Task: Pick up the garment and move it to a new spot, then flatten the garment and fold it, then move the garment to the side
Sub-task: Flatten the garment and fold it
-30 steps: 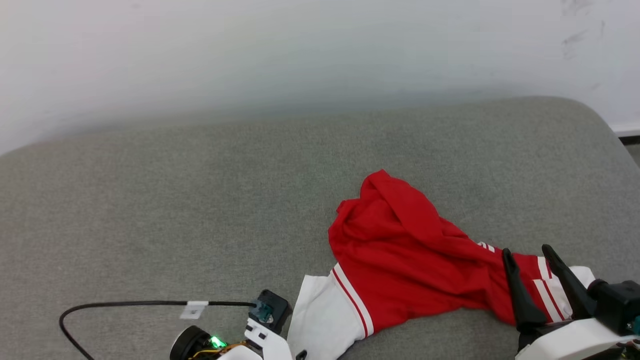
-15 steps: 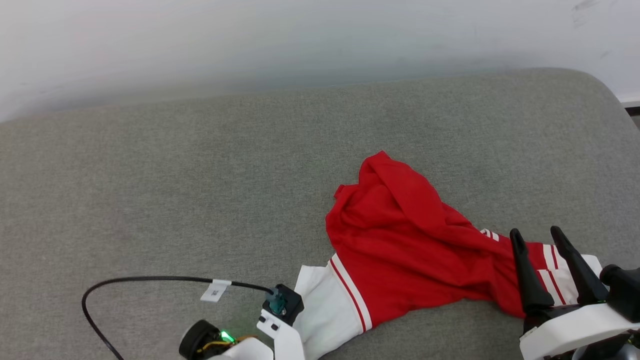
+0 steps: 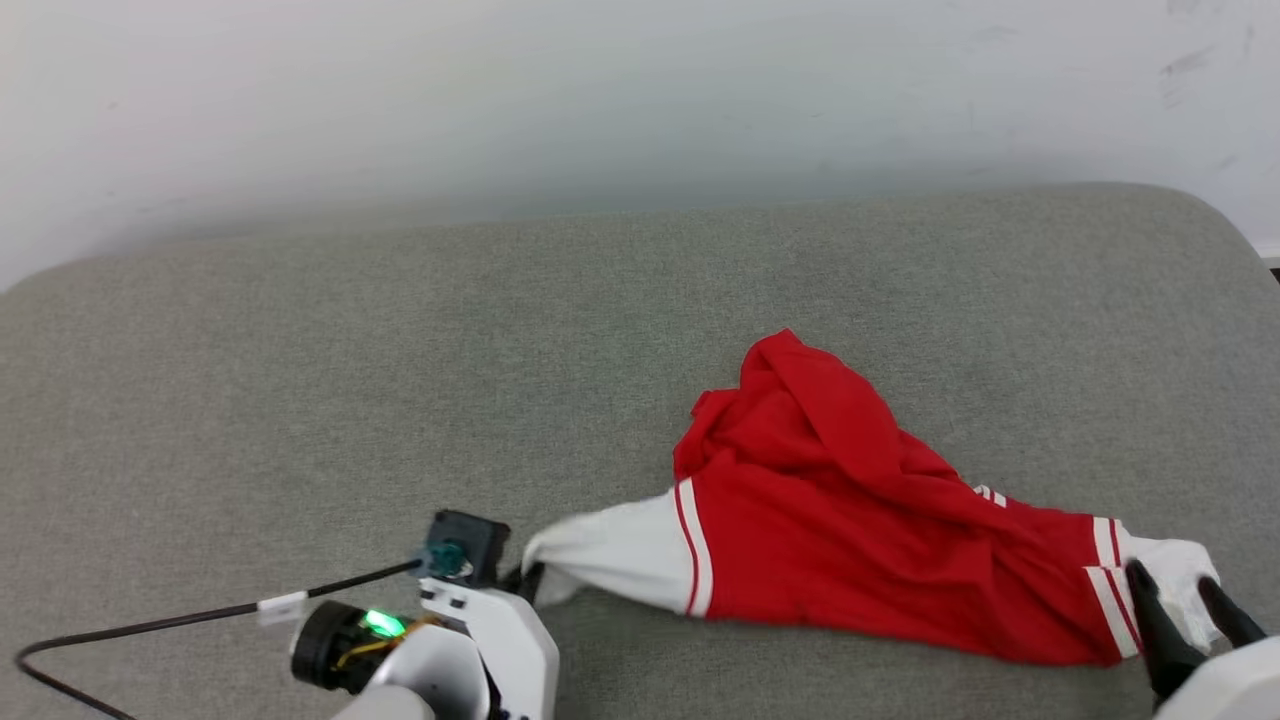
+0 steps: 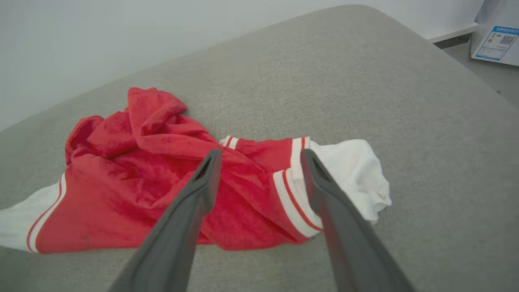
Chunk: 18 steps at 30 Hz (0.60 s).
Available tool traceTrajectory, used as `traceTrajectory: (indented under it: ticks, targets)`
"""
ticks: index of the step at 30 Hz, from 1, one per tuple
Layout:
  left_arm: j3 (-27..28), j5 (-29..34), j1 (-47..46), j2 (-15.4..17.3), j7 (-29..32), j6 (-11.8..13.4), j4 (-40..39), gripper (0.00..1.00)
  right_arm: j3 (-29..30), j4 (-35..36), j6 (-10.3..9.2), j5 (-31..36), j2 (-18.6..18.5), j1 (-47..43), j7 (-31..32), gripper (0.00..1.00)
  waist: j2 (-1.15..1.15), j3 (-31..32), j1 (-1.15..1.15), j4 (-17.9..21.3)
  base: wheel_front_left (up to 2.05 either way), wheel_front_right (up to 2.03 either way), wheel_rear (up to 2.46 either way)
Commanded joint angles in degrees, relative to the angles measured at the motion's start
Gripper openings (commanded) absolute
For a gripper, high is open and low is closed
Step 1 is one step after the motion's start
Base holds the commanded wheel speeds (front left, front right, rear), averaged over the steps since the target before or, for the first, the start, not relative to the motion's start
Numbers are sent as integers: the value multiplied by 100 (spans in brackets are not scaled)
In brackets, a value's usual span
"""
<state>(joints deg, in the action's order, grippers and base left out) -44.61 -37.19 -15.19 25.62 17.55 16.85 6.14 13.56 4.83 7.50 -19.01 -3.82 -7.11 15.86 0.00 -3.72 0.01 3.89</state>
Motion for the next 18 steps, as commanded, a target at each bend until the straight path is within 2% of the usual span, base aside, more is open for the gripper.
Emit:
traceTrajectory:
  ticks: [1,10,14,18]
  targets:
    - [121,38,37,71,-153,96,-109,0,204,-125,-2,-92,-83,-47,243,100,0,15,-1,-13,0,0,0]
    - [540,177,6,384,-540,439,-816,0,1228,-913,-2,-292,-431,442,2002,100,0,-164,-1,-23,0,0,0]
    - [563,239,-136,429,-549,436,-1020,0,1439,-1269,-1,-285,-467,822,2659,100,0,-403,-1,-77,0,0,0]
    - [555,300,-294,437,-562,414,-1145,0,1510,-1518,-2,-199,-443,1223,2981,100,0,-682,-1,-153,0,0,0]
